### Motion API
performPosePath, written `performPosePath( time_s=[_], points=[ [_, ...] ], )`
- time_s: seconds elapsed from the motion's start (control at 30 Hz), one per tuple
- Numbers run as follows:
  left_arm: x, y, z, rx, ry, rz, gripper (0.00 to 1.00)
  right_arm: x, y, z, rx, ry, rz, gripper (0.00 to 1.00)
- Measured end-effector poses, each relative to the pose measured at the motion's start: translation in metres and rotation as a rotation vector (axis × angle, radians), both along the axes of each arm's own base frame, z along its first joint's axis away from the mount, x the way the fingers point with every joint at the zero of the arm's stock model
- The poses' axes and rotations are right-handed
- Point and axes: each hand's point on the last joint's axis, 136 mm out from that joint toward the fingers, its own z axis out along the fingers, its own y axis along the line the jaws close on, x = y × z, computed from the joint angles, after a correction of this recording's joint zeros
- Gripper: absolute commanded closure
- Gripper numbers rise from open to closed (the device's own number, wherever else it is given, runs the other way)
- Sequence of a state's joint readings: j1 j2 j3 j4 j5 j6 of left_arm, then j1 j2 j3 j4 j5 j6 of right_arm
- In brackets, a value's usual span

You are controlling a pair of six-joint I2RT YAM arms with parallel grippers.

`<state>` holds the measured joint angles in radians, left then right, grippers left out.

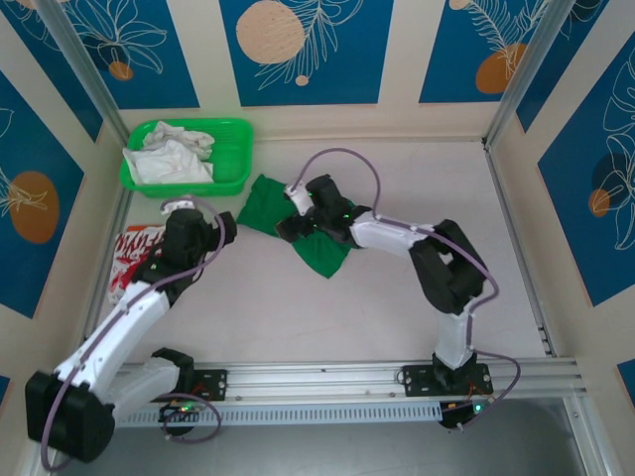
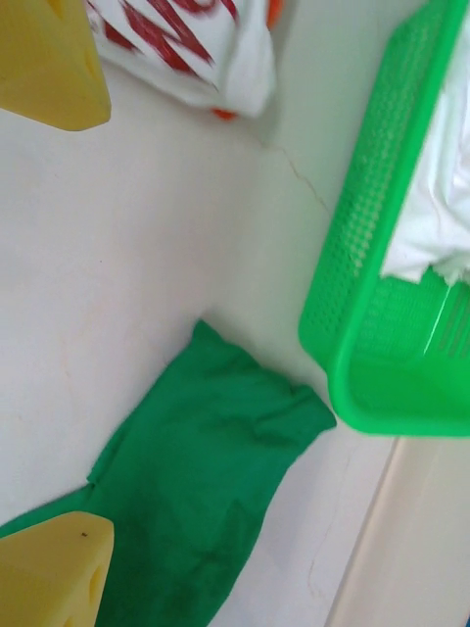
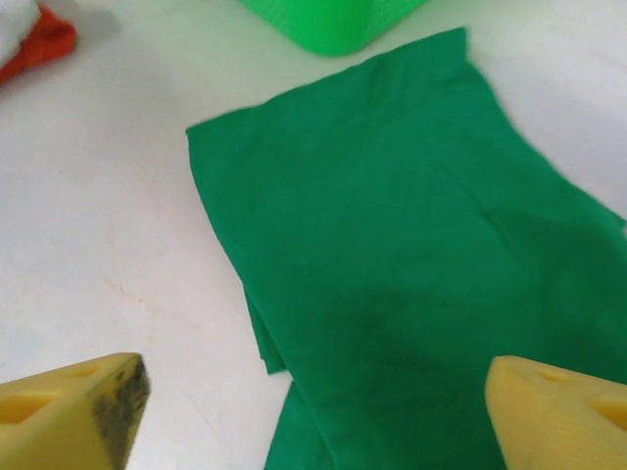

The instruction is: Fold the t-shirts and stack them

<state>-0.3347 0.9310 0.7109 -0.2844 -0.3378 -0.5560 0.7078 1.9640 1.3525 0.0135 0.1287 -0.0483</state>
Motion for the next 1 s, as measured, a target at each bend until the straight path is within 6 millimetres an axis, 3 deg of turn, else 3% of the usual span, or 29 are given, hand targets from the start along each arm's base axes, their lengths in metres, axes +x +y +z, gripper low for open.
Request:
performPosePath(
  time_s=[0.17,0.3,0.33,0.43,0.47,0.53,0.6,0.7,0.8,1.0],
  points=[
    [-0.028,0.012,-0.013,-0.005,0.02,0.021,0.0,0.018,0.056,-0.029,-0.098,-0.044,0.053,0.19],
    [-0.041,0.016,-0.027,0.004,0.062,0.025,0.0,0.023,0.078,-0.053,-0.168,-0.04,0.07,0.27],
    [-0.043,0.017,-0.03,0.005,0.075,0.028,0.0,0.025,0.081,-0.059,-0.188,-0.038,0.071,0.32],
    [-0.046,0.017,-0.037,0.003,0.095,0.028,0.0,0.037,0.081,-0.069,-0.232,-0.038,0.044,0.67],
    [-0.046,0.016,-0.039,0.0,0.1,0.027,0.0,0.041,0.081,-0.07,-0.237,-0.039,0.031,0.83],
    [-0.047,0.015,-0.041,-0.006,0.106,0.023,0.0,0.046,0.074,-0.071,-0.25,-0.037,0.008,1.0],
    [-0.046,0.013,-0.044,-0.01,0.117,0.013,0.0,0.051,0.068,-0.069,-0.243,-0.031,-0.018,1.0],
    [-0.041,0.006,-0.049,-0.02,0.13,-0.012,0.0,0.052,0.053,-0.056,-0.222,-0.028,-0.051,1.0],
    [-0.034,-0.004,-0.055,-0.035,0.145,-0.05,0.0,0.055,0.029,-0.021,-0.162,-0.035,-0.113,1.0],
    [-0.019,-0.041,-0.068,-0.043,0.158,-0.178,0.0,0.079,-0.049,0.09,0.091,-0.086,-0.302,1.0]
  ],
)
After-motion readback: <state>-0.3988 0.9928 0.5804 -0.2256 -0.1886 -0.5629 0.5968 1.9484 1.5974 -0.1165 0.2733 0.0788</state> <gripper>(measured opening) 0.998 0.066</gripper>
